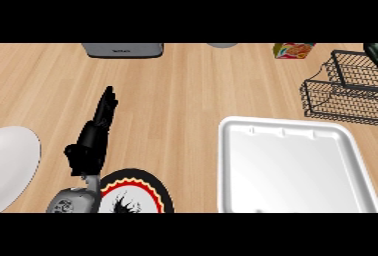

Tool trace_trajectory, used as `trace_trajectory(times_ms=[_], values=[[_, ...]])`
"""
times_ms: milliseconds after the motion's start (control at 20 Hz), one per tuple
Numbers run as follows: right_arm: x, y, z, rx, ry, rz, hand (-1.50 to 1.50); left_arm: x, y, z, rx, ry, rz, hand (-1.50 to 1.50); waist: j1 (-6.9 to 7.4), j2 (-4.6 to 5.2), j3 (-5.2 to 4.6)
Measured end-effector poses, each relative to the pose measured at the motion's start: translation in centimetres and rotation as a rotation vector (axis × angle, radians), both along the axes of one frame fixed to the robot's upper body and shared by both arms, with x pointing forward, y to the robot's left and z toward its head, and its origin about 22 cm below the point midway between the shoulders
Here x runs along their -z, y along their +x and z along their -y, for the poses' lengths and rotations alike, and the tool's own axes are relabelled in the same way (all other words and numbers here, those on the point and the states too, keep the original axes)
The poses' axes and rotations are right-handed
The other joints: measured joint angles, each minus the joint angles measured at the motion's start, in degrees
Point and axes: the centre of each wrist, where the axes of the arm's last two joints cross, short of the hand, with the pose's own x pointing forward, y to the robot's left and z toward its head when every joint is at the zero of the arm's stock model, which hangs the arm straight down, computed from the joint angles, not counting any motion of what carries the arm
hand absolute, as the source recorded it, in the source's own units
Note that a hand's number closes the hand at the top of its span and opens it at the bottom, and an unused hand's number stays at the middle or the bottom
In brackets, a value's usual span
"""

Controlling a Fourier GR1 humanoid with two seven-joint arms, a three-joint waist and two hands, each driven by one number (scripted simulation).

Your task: Pick the eggplant from the tray and place it in the tiered basket

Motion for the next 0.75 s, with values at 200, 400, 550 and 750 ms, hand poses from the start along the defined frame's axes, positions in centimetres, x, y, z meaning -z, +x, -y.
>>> trace_trajectory(times_ms=[200,400,550,750], values=[[-0.4,-3.2,3.5,0.104,0.080,0.064,-1.50,0.1,0.1,-0.1,-0.012,-0.001,0.002,0.00,-0.71,-0.15,-0.02],[-0.2,-7.7,7.4,0.167,0.175,0.131,-1.50,0.4,-0.2,-0.4,-0.027,-0.004,-0.004,0.00,-1.40,-0.32,-0.01],[0.7,-11.8,10.2,0.178,0.224,0.170,-1.50,0.4,0.0,-0.7,-0.036,0.002,-0.003,0.00,-1.90,-0.37,0.00],[1.6,-18.3,13.8,0.173,0.257,0.206,-1.50,0.5,-0.4,-1.3,-0.044,0.001,-0.006,0.00,-2.46,-0.45,0.04]])
